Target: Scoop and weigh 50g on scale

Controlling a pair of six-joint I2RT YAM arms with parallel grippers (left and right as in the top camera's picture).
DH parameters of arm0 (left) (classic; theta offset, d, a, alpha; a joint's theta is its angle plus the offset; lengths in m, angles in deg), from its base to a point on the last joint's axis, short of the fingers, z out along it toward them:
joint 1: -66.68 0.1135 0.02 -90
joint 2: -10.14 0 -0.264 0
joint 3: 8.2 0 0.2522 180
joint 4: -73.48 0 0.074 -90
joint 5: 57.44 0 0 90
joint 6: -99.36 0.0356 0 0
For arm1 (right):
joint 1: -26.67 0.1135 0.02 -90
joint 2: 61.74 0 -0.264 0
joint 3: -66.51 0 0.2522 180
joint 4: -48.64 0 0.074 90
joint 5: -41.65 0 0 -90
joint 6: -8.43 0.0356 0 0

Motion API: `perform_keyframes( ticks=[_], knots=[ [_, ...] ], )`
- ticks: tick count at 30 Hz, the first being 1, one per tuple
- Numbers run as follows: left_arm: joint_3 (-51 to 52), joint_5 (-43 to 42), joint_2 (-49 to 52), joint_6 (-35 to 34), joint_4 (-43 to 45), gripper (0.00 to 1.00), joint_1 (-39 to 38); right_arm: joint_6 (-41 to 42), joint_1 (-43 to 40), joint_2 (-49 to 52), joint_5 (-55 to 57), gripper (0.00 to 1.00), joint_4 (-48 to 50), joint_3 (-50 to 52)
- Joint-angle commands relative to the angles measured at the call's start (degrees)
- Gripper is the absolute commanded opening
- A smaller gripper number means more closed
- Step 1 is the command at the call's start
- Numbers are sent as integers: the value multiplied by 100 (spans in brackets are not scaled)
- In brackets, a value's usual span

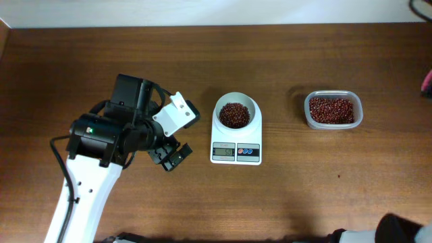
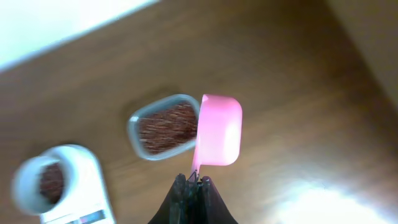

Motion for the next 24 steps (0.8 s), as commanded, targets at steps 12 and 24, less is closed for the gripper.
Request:
perform_keyframes(
  ticks=[12,24],
  knots=[
    [-72,-83,4,114,9,99,35,1464,-44,-2708,-1060,4,706,5359],
    [-72,-83,4,114,9,99,35,1670,-44,-2883,-3289,4,4538,9781]
  ],
)
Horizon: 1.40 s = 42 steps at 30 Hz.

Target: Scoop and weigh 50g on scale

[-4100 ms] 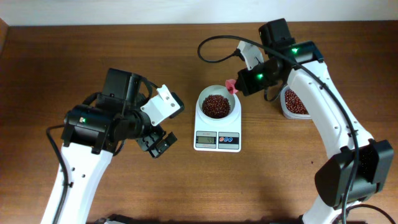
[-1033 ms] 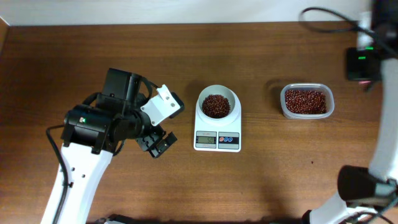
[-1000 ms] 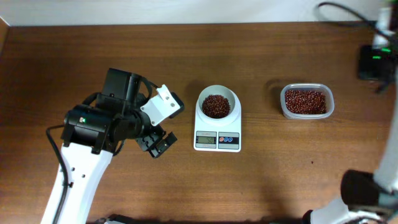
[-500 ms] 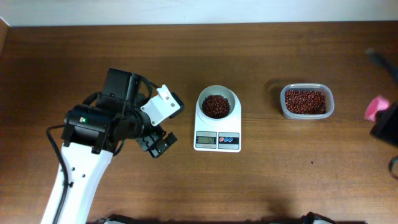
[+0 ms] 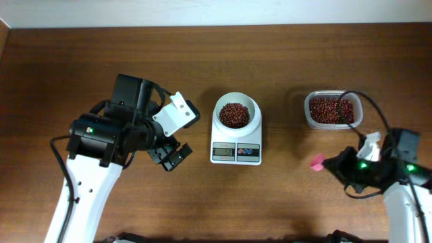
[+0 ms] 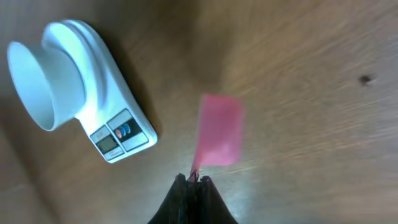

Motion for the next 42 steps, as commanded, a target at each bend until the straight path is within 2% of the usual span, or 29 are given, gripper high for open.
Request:
perform_keyframes(
  ticks=[1,10,17,19,32,33,34,36,37,39,40,42],
  knots=[
    [-70,-85,4,114,13,99,35,122,-17,-66,-529,4,442,407],
    [-70,-85,4,114,13,99,35,122,-17,-66,-452,4,1255,439],
    [-70,-85,4,114,13,99,35,122,-17,52,457,4,1655,442],
    [-70,-87,2,114,13,99,35,122,-17,175,492,18,1703,442],
    [-70,-85,4,114,13,99,35,122,-17,1526,470,19,1497,461],
    [-70,-85,4,114,13,99,35,122,-17,1620,470,24,1484,461],
    [-70,-85,4,114,13,99,35,122,-17,1670,472,34,1473,461],
    [-70,-85,4,114,13,99,35,120,-17,1722,472,41,1440,461],
    [-70,-85,4,114,13,99,35,120,-17,1720,472,49,1397,461],
    [-70,-85,4,114,13,99,35,122,-17,1720,474,78,1285,461],
    [-70,-85,4,114,13,99,35,122,-17,1720,492,99,1196,461],
    [-70,-85,4,114,13,99,35,127,-17,1720,498,99,1095,461]
  ],
)
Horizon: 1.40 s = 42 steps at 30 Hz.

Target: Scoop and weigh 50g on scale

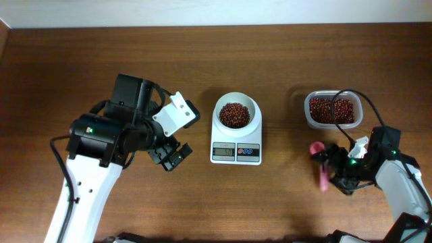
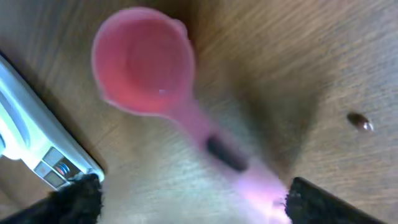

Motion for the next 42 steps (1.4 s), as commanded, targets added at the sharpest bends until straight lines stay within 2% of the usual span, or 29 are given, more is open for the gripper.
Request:
perform_keyframes(
  ticks=[1,6,11,13,17,20,25,30,33,42],
  knots=[
    [-70,-83,4,114,9,99,35,59,-15,37,72,99,-116,37],
    [-70,-83,4,114,9,99,35,205,-15,-321,-107,99,-308,26],
    [-70,-83,4,114,9,99,35,31,-15,-2275,-1034,99,-944,-409],
    [-70,-83,4,114,9,99,35,33,-15,-3119,-1071,99,-1397,-520],
    [-70,-83,4,114,9,99,35,31,-15,-4369,-1008,99,-1427,-520],
    [-70,-83,4,114,9,99,35,28,-15,-4828,-1010,99,-1467,-520],
    [-70,-83,4,114,9,99,35,31,44,-4948,-737,99,-1875,-435],
    [-70,-83,4,114,9,99,35,31,1113,-5095,564,99,-1364,-417],
    [-70,-83,4,114,9,99,35,31,1556,-5311,979,99,-1080,-391],
    [-70,-83,4,114,9,99,35,28,2081,-6647,1471,99,-988,-273]
  ],
)
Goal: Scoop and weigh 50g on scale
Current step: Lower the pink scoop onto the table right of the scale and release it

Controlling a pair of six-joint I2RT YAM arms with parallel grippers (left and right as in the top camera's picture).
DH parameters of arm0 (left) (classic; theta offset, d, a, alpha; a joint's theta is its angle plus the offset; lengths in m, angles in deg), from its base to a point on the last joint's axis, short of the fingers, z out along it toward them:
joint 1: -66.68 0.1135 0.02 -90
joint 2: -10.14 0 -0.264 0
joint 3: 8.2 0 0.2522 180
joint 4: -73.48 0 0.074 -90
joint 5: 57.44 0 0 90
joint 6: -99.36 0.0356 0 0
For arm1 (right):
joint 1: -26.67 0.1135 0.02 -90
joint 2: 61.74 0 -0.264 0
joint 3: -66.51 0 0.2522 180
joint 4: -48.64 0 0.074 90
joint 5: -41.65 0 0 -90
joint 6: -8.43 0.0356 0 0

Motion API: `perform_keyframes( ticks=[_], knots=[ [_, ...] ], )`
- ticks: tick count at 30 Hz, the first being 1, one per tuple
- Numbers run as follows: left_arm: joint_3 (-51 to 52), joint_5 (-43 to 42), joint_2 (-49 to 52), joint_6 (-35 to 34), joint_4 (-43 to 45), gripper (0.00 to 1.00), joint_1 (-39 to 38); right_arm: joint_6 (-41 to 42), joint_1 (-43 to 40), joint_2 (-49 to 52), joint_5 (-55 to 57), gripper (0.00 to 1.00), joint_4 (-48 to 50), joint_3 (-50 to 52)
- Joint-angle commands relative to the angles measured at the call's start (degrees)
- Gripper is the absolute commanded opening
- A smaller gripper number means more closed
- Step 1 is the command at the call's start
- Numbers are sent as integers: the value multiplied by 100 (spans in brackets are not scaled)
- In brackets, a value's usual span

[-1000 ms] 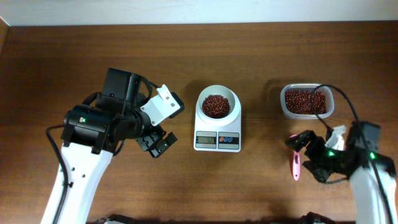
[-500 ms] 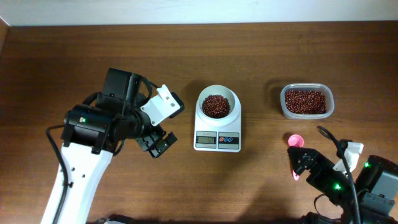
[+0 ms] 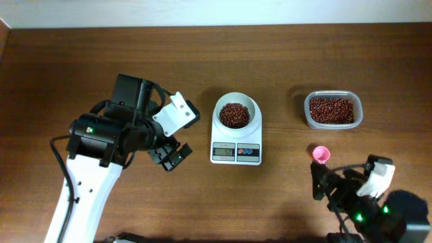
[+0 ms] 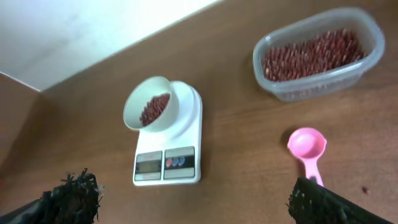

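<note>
The white scale point(image 3: 236, 152) carries a white bowl point(image 3: 235, 114) part filled with red beans. In the right wrist view the scale point(image 4: 166, 163) and its bowl point(image 4: 151, 111) sit left of centre. A clear container of red beans point(image 3: 333, 110) stands to the right, and it shows top right in the wrist view point(image 4: 317, 55). The pink scoop point(image 3: 320, 154) lies empty on the table between scale and container, bowl up point(image 4: 306, 146). My right gripper point(image 3: 331, 192) is open near the front edge, just short of the scoop's handle, holding nothing point(image 4: 196, 211). My left gripper point(image 3: 170, 156) hangs open left of the scale.
The brown wooden table point(image 3: 270, 61) runs back to a white wall. A single loose bean point(image 4: 365, 190) lies on the wood to the right of the scoop. The left arm's black and white body point(image 3: 108, 135) covers the table left of the scale.
My right gripper, then open low around the scoop's handle on the table, has pulled back toward the front edge and higher. The scoop stays on the table. The left arm has not moved.
My right gripper was shut on the empty scoop's handle, held high near the container. Then it carried the scoop low, to the right of the scale. Then it stood open with the scoop on the table, and now it sits back from the scoop.
</note>
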Motion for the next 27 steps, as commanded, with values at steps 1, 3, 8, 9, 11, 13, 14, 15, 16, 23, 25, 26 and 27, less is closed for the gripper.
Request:
perform_keyframes(
  ticks=[1,3,8,9,11,13,14,15,16,23,25,26,27],
  knots=[
    [-68,-85,4,114,7,99,35,-79,131,-599,328,99,28,175],
    [-68,-85,4,114,7,99,35,-79,164,-918,326,99,55,310],
    [-68,-85,4,114,7,99,35,-79,229,-1705,323,99,535,940],
    [-68,-85,4,114,7,99,35,-76,232,-1687,286,99,774,1088],
    [-68,-85,4,114,7,99,35,-76,232,-1696,282,99,1217,1384],
    [-68,-85,4,114,7,99,35,-76,232,-1696,280,99,1550,1631],
    [-68,-85,4,114,7,99,35,-76,232,-1700,280,99,1703,1749],
    [-68,-85,4,114,7,99,35,-76,232,-1700,278,99,1845,1851],
    [-68,-85,4,114,7,99,35,-79,232,-1700,232,99,2033,1978],
    [-68,-85,4,114,7,99,35,-79,232,-1700,197,99,2791,2568],
    [-68,-85,4,114,7,99,35,-79,308,-1700,195,99,2861,2629],
    [-68,-85,4,114,7,99,35,-81,334,-1700,199,99,2874,2629],
    [-68,-85,4,114,7,99,35,-81,343,-1700,201,99,2876,2629]
  ],
)
